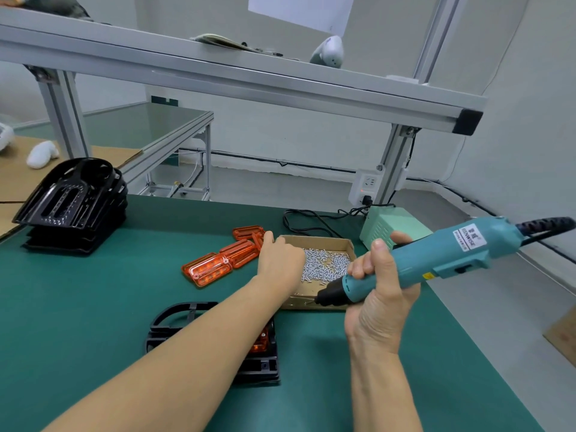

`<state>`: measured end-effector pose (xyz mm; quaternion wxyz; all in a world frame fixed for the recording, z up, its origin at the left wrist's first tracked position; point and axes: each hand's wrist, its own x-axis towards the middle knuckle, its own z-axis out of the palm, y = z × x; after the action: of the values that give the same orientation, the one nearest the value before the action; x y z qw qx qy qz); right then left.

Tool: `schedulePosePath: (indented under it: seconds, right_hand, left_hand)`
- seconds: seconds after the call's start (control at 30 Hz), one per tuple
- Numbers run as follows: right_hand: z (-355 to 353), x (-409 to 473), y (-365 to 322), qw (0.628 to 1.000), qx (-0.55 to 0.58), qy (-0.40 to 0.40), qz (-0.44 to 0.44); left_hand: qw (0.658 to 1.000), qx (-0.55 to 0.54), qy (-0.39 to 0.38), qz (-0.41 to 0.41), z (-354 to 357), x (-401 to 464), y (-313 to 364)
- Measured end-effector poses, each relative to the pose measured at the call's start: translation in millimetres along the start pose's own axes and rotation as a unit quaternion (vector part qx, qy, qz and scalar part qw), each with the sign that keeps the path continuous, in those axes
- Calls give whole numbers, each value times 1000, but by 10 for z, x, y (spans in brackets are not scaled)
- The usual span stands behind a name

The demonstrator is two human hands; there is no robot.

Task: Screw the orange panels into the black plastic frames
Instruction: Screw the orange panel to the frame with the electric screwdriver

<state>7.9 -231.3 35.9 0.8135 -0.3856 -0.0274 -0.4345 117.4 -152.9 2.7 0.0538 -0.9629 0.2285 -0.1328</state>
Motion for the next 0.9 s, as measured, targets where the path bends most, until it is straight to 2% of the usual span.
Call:
schedulePosePath:
  seconds: [0.3,0.43,0.6,0.9]
  right_hand:
    - [0,-16,0,1000,0,-1,4]
    - [3,-10,0,1000,-3,6,5]
    - [0,-7,14,1000,-6,6,4]
    - [-7,-6,21,1000,-10,5,7]
  left_hand:
    - [1000,-19,-10,-22,30,41,-15]
    - [1000,0,-1,-3,36,34,-24]
    - [1000,4,-28,8,5,44,-15]
    - [991,71,-74,85,72,45,-34]
